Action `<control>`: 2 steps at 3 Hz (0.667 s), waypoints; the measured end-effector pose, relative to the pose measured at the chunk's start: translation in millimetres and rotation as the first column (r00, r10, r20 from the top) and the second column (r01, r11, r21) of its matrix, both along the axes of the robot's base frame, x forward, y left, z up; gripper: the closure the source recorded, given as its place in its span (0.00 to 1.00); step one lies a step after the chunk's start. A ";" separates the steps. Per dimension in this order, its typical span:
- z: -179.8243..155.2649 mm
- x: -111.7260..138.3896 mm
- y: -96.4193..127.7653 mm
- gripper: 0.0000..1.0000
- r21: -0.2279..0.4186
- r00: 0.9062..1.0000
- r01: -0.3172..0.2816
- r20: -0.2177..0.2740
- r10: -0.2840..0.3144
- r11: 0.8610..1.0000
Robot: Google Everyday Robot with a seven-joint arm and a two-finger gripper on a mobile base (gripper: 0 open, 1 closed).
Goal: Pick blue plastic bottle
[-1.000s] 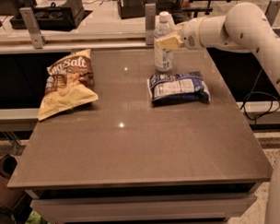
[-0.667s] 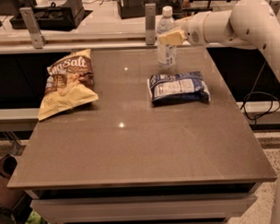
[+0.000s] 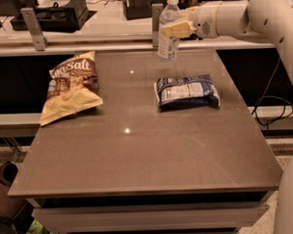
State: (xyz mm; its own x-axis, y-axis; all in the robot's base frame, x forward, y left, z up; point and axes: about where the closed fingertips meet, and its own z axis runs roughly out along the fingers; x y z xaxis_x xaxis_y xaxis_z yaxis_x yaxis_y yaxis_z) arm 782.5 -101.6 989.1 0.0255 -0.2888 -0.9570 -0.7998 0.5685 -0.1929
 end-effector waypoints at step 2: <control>54.5 -20.2 28.9 1.00 0.009 0.989 -0.120 0.085 0.119 0.993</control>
Offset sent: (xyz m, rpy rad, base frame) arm -0.0211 0.0282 0.0691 0.0114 -0.1035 0.1384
